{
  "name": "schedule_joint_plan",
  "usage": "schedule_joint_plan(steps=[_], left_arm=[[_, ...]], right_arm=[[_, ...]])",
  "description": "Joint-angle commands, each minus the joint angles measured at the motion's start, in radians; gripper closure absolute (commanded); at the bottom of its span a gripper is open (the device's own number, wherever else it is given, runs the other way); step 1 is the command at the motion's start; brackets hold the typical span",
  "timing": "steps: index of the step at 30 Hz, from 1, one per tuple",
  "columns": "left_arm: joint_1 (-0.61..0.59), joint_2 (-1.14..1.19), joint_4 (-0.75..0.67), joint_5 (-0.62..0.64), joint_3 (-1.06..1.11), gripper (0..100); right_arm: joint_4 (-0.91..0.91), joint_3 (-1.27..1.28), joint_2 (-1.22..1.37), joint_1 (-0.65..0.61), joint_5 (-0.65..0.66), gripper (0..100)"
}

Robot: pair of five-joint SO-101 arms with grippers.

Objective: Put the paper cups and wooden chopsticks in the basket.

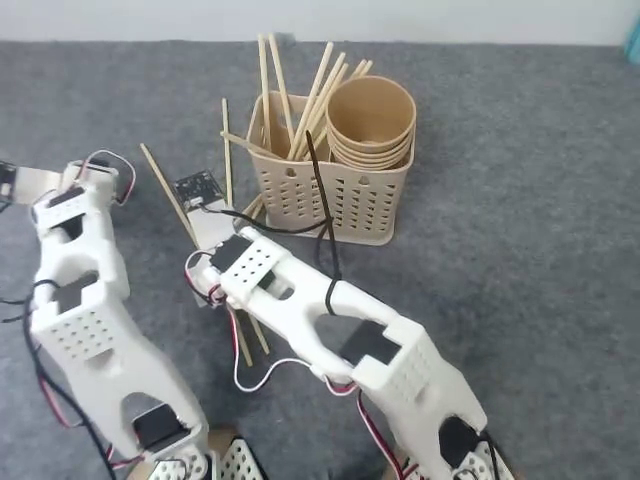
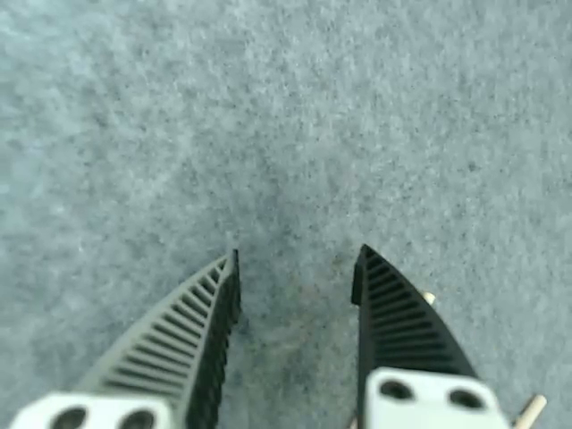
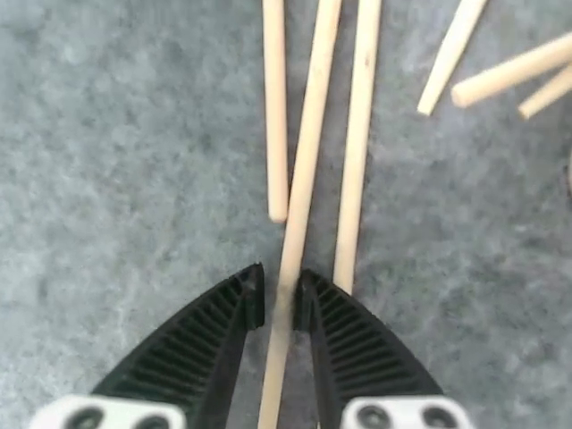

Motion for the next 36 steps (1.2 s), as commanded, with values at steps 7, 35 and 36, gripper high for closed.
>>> schedule_joint_plan(steps=[7, 35, 36], left_arm=[[0.009, -0.012, 0.006, 0.008, -0.041, 80], [0.012, -0.012, 0.006, 0.008, -0.041, 80], [0.012, -0.012, 0.006, 0.008, -0.041, 80]], right_arm=[[0.093, -0.147, 0.050, 0.028, 0.015, 99.2], [0.417, -0.025, -0.394, -0.018, 0.009, 99.0], [0.378, 0.025, -0.437, -0.016, 0.009, 99.0]])
